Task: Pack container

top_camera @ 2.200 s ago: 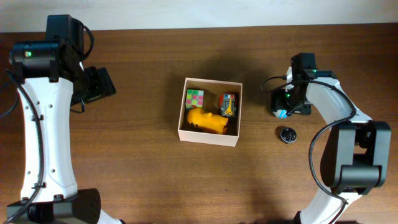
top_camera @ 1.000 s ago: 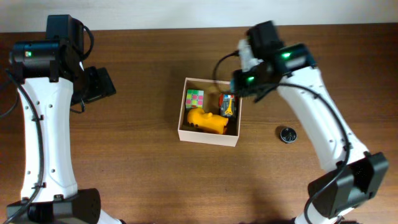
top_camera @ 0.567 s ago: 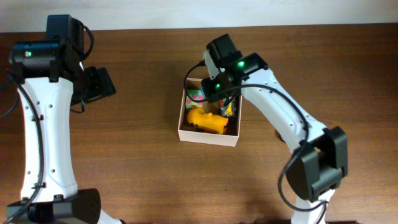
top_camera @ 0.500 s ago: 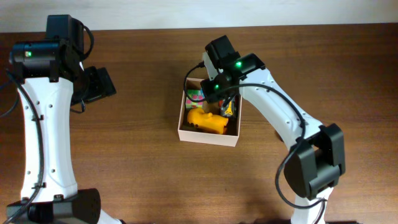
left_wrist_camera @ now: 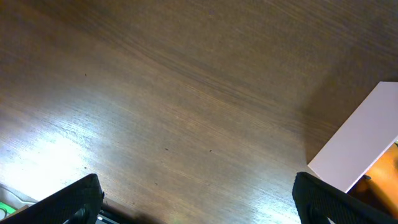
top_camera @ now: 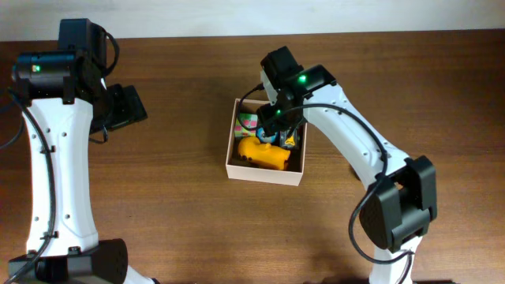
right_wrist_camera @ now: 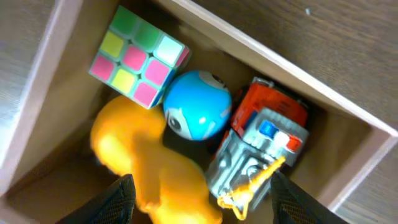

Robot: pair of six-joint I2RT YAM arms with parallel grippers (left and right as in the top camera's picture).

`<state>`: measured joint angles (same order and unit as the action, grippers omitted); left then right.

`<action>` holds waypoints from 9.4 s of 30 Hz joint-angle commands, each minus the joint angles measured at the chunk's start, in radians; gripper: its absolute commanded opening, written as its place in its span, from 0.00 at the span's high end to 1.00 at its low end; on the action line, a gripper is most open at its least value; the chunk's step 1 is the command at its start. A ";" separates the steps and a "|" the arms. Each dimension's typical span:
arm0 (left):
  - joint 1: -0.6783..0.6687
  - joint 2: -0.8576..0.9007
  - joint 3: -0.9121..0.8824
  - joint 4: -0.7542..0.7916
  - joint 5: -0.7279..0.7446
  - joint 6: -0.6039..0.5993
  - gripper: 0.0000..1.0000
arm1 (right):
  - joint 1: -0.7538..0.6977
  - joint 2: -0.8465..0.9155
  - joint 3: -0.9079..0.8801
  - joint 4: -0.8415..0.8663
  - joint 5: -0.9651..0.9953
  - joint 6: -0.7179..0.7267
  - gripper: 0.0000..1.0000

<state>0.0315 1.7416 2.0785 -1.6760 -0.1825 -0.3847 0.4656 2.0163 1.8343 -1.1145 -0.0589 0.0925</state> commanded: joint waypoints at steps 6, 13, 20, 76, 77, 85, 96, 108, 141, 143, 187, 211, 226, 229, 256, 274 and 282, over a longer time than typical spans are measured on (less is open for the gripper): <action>0.002 -0.007 0.017 -0.001 0.003 0.012 0.01 | -0.037 -0.133 0.076 -0.126 0.026 0.023 0.36; 0.002 -0.007 0.017 -0.001 0.003 0.012 0.01 | -0.196 -0.179 0.075 -0.266 0.132 0.091 0.30; 0.002 -0.007 0.017 -0.001 0.003 0.012 0.01 | -0.386 -0.176 -0.050 -0.284 0.090 0.134 0.25; 0.002 -0.007 0.017 -0.001 0.003 0.012 0.01 | -0.563 -0.175 -0.697 0.264 -0.028 0.175 0.46; 0.002 -0.007 0.017 -0.001 0.003 0.012 0.01 | -0.564 -0.175 -0.697 0.260 -0.013 0.174 0.45; 0.002 -0.007 0.017 -0.001 0.003 0.012 0.01 | -0.564 -0.175 -0.697 0.242 0.011 0.175 0.51; 0.002 -0.007 0.017 -0.001 0.003 0.012 0.01 | -0.528 -0.262 -0.538 0.119 0.003 0.159 0.56; 0.002 -0.007 0.017 -0.001 0.003 0.012 0.01 | -0.195 -0.442 -0.257 0.003 -0.001 0.156 0.55; 0.002 -0.007 0.017 -0.001 0.003 0.012 0.01 | 0.066 -0.376 -0.150 0.059 -0.039 0.095 0.09; 0.002 -0.007 0.017 -0.001 0.003 0.012 0.01 | 0.072 -0.425 -0.146 0.042 -0.043 0.095 0.01; 0.002 -0.007 0.017 -0.001 0.003 0.012 0.01 | -0.462 -1.556 -0.903 0.163 0.181 -0.085 0.01; 0.002 -0.007 0.017 -0.001 0.003 0.012 0.01 | -0.500 -2.013 -1.601 0.338 0.040 -0.085 0.01; 0.002 -0.007 0.017 -0.001 0.003 0.012 0.01 | -0.500 -2.012 -1.664 0.338 0.040 -0.085 0.01; 0.002 -0.007 0.017 -0.001 0.003 0.012 0.01 | -0.500 -2.012 -1.664 0.338 0.040 -0.085 0.01; -0.057 -0.289 -0.165 0.121 -0.243 0.069 0.01 | -0.500 -2.012 -1.664 0.338 0.040 -0.085 0.01; -0.068 -1.194 -1.304 0.995 -0.087 0.506 0.01 | -0.500 -2.012 -1.664 0.338 0.040 -0.085 0.01; -0.068 -1.435 -1.550 0.995 -0.012 0.506 0.01 | -0.500 -2.012 -1.664 0.338 0.040 -0.085 0.01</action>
<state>-0.0357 0.3641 0.5907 -0.6888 -0.2466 0.0994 -0.0257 0.0139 0.1783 -0.7765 -0.0143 0.0139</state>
